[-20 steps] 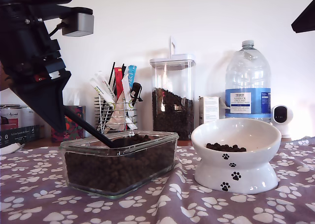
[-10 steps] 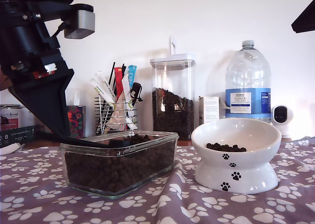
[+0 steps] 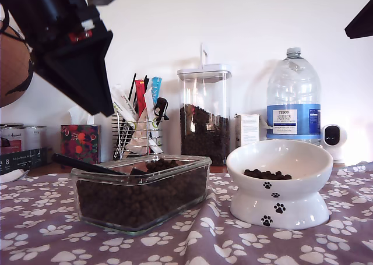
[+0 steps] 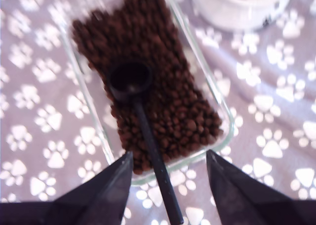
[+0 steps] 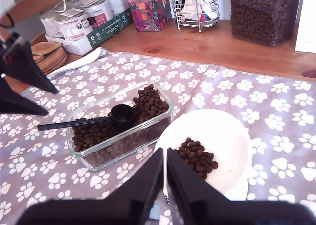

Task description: Measure one spoon of cat food and pour it into the food bowl

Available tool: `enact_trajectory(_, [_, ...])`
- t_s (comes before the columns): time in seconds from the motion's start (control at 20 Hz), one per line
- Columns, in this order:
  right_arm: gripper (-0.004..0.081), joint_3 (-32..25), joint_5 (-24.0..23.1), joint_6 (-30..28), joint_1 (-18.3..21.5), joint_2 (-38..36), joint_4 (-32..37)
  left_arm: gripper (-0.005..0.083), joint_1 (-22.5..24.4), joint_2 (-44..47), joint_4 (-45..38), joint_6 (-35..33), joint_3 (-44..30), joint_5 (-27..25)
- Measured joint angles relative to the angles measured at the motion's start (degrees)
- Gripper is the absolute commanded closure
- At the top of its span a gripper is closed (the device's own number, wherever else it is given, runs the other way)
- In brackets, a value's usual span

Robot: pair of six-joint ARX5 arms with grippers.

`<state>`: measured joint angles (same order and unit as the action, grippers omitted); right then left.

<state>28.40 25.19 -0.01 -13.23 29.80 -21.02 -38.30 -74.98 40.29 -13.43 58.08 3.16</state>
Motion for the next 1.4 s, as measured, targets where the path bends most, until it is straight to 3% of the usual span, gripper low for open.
enact_trajectory(0.05, [0.078,0.0,0.0,0.0,0.0,0.0,0.0,0.0417,0.02,0.33,0.42,0.5,0.0,0.0])
enact_trajectory(0.15, [0.0781,0.0,0.0,-0.04,0.0,0.0,0.42,0.0764,0.02,0.39,0.68,2.6,-0.02,0.0])
enact_trajectory(0.3, [0.0781,0.0,-2.27,-0.48,0.0,0.0,4.98,0.0796,0.2,0.39,-2.32,4.92,-0.02,0.24])
enact_trajectory(0.5, [0.0781,0.0,-10.75,-2.32,0.0,0.0,11.41,0.0796,2.86,4.11,-15.74,6.47,-3.06,0.37])
enact_trajectory(0.7, [0.0781,0.0,-18.14,-3.48,0.57,0.0,16.31,0.0796,8.9,15.67,-29.75,7.69,-14.05,0.33])
enact_trajectory(0.9, [0.0781,0.0,-20.31,-2.82,3.39,-2.05,15.63,0.0796,17.29,28.39,-39.26,11.76,-26.58,0.33])
enact_trajectory(1.1, [0.0781,-1.66,-18.51,1.57,3.85,-7.39,16.0,0.0796,20.31,42.64,-38.91,13.79,-34.51,0.31])
enact_trajectory(1.3, [0.0781,-10.49,-20.46,1.84,2.49,-10.23,14.75,0.0796,20.31,55.54,-34.29,14.6,-34.8,0.35])
enact_trajectory(1.4, [0.0781,-11.93,-21.24,0.52,1.84,-10.62,12.48,0.0796,20.31,57.51,-32.63,14.64,-34.73,0.35])
